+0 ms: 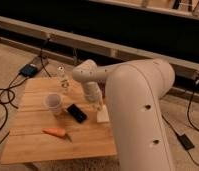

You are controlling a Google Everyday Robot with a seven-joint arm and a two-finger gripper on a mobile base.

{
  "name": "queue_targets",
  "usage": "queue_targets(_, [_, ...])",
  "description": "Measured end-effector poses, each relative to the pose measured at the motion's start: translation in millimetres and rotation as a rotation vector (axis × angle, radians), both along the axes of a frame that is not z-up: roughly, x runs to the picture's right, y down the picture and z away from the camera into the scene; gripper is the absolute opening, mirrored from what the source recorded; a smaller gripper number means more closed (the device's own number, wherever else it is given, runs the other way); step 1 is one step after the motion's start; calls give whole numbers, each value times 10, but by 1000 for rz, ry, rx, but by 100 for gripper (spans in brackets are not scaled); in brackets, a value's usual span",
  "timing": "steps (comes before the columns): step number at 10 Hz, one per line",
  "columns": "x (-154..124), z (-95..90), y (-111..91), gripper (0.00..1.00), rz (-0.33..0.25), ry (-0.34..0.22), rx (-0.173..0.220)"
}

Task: Wipe the white sponge on the table

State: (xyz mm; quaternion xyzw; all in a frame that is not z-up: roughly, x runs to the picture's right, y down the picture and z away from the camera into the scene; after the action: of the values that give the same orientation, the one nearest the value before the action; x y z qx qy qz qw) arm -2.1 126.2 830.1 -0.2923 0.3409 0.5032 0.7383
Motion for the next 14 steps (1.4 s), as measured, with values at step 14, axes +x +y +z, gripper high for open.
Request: queue_targets(14, [-105, -199, -94, 80, 115, -77, 6])
